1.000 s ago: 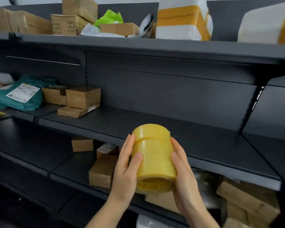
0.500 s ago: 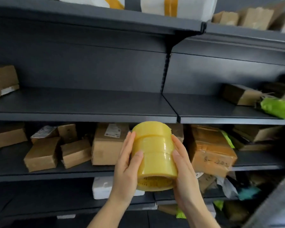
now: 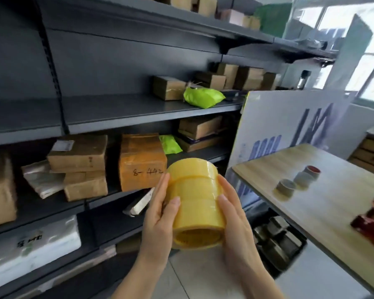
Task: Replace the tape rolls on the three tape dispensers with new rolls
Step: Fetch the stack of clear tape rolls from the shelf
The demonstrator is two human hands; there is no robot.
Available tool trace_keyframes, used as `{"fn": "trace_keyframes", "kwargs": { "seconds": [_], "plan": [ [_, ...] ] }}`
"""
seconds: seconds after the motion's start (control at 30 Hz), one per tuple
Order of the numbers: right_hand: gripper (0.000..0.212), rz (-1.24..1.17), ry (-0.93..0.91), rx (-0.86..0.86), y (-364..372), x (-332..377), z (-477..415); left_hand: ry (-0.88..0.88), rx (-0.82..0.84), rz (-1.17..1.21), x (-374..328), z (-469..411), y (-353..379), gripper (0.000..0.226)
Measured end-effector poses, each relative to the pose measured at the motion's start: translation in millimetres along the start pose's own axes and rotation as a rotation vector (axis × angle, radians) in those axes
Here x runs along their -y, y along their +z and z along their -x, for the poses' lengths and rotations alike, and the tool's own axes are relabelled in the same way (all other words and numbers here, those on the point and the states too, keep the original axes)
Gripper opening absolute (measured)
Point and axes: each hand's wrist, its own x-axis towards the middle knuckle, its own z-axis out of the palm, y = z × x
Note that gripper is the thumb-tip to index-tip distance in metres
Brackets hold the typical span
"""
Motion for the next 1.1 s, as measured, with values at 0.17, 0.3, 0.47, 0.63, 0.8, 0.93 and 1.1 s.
{"fn": "trace_keyframes", "kwargs": {
  "seconds": [0.17,0.3,0.47,0.63,0.8,0.93,1.1],
  "plan": [
    [0.033,-0.011,-0.001,-0.187,-103.8,10.8,6.3,-0.069,0.15,0.022,33.0,9.2,104.9,0.046],
    [0.034,-0.055,-0.009,-0.337,-181.1,13.7,8.0,-0.12,0.296,0.045,60.5,8.2,182.8,0.056],
    [0.036,-0.048,-0.021,-0.511,-269.8,15.4,-0.7,-0.198,0.455,0.08,95.0,3.2,281.2,0.051],
    [0.035,-0.023,-0.036,-0.667,-361.2,20.6,-14.5,-0.258,0.597,0.142,131.8,-4.7,384.6,0.051],
    [0.035,-0.031,-0.053,-0.816,-448.8,31.6,-23.3,-0.311,0.732,0.165,160.7,-7.9,485.4,0.059],
    [0.038,-0.035,-0.054,-0.916,-515.9,35.9,-22.7,-0.375,0.811,0.18,178.6,1.8,557.2,0.056],
    [0.035,-0.085,-0.042,-0.953,-603.3,36.9,-15.1,-0.406,0.872,0.167,195.4,25.2,642.4,0.048]
  ]
}}
